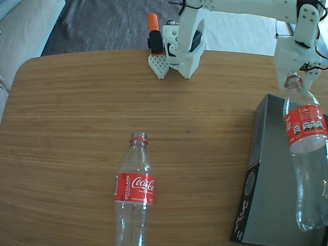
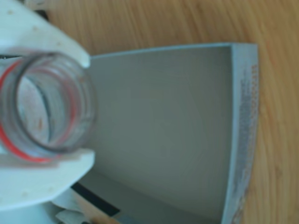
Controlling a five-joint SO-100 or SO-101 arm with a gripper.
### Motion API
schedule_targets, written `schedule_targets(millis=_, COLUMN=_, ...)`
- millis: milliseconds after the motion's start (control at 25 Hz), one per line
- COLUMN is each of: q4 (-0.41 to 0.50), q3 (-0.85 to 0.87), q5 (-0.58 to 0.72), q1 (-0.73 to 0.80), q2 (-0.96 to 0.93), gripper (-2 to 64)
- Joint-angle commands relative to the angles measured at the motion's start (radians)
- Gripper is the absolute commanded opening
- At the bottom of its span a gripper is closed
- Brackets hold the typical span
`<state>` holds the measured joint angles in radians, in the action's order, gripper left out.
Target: Grasp the bottles and put them in the box.
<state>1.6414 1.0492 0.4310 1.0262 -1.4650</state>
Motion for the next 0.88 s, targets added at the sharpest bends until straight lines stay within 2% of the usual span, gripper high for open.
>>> schedule_targets(millis=0, q4=-0.006, q3=-0.054, q5=-0.052, q1=0.031, q2=0.017, gripper=-0.4)
schedule_targets(millis=160, q4=-0.005, q3=-0.066, q5=-0.132, q1=0.071, q2=0.057, gripper=-0.4)
schedule_targets(millis=440, q4=-0.006, q3=-0.063, q5=-0.196, q1=0.097, q2=0.061, gripper=-0.4)
schedule_targets(millis=840, q4=-0.061, q3=-0.066, q5=-0.186, q1=0.071, q2=0.063, gripper=-0.4)
